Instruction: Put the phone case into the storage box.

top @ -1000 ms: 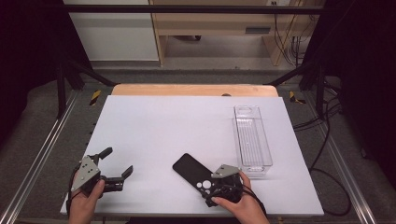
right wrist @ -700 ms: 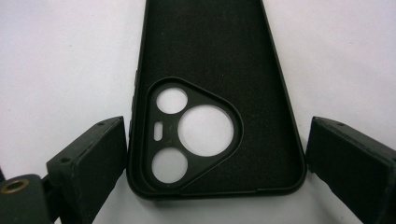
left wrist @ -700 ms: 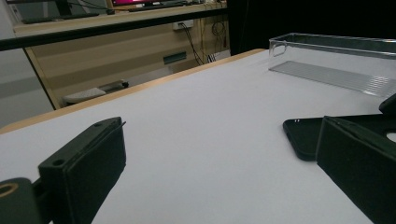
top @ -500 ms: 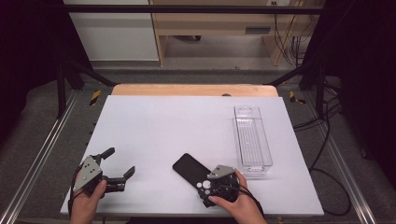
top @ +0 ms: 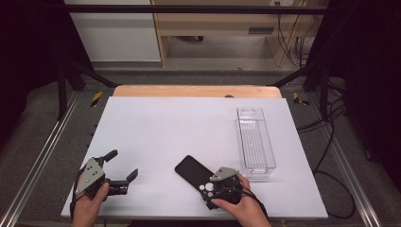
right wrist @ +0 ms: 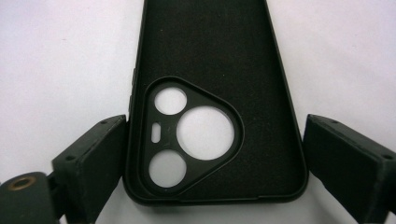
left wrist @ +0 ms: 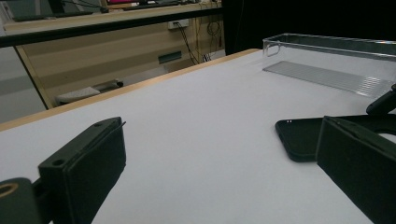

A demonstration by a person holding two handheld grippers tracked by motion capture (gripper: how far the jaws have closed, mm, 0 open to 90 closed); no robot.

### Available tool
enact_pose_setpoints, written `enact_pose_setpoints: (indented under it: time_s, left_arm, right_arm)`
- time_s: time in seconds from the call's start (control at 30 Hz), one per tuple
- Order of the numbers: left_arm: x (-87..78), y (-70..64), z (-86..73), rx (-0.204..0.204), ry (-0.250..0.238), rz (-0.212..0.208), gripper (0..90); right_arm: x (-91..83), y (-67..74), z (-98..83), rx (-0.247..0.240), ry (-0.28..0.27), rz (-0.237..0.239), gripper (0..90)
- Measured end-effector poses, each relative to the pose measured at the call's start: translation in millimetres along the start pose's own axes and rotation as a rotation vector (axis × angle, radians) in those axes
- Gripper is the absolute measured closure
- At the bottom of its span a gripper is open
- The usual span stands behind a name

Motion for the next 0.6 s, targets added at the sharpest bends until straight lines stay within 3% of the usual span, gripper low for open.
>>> enact_pose_setpoints:
  time_s: [0.33, 0.6]
  left_arm:
    - [-0.1, -0.3, -0.1, 0.000, 0.000, -0.001, 1.8]
    - [1.2, -1.8, 0.4, 0.007, 0.003, -0.004, 1.8]
  right_arm:
    - [-2.0, -2.7, 5.1, -0.003, 0.043, 0.015, 14.6]
    - [-8.1, -2.4, 8.0, -0.005, 0.024, 0.008, 15.4]
Point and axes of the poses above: each handheld gripper's, and its own axes: x roughly forward along the jaws, z roughly out of its top, y roughly to its left, the point moved 3 cm from there along x, roughly forward along the jaws, and after that the axes turned 6 degrees about -z, right-handed, at the moved point
